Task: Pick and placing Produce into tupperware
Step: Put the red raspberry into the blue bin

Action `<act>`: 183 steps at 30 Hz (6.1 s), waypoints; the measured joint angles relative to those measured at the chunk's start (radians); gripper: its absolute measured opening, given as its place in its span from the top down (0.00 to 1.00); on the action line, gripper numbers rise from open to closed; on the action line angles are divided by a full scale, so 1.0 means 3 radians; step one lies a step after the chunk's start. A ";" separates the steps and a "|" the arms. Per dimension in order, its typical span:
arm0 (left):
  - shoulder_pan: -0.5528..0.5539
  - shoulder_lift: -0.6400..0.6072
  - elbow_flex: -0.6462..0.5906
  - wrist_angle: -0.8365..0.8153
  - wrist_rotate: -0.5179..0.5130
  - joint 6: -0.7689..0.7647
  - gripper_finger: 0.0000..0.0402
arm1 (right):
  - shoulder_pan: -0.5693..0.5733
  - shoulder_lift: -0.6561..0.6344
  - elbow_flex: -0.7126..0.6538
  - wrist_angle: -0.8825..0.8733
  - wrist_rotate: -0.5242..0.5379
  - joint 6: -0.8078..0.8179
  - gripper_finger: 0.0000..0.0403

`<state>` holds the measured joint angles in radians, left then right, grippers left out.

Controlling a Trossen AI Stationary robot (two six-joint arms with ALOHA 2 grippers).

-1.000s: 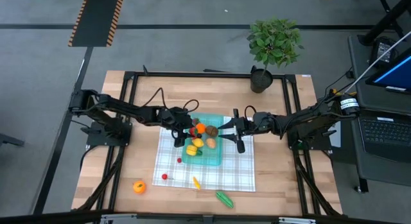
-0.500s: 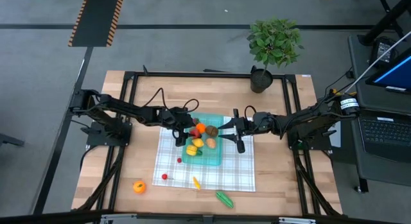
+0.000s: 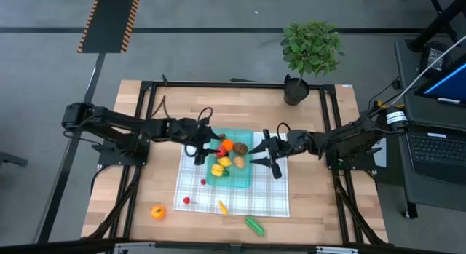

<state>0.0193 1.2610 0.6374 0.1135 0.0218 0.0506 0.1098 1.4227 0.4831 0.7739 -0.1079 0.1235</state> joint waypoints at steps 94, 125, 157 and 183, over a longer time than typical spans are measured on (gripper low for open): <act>-0.1895 0.0439 -0.0650 0.0071 -0.1179 -0.1305 0.42 | 0.1430 0.0003 0.0945 -0.1578 0.1755 0.0159 0.59; -0.1825 0.0973 -0.0653 0.0651 -0.1178 -0.1302 0.42 | 0.1430 0.0004 0.0945 -0.1634 0.1755 0.0165 0.59; -0.1789 0.0970 -0.0653 0.0710 -0.1178 -0.1353 0.75 | 0.1429 0.0004 0.0944 -0.1662 0.1755 0.0170 0.59; -0.1773 0.0535 -0.0653 0.0408 -0.0953 -0.1442 0.83 | 0.1430 0.0004 0.0944 -0.1718 0.1756 0.0173 0.59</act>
<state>-0.5125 1.4214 0.4416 0.2359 -0.2642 -0.3820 0.5388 1.4239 0.7662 0.2584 0.4188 0.1753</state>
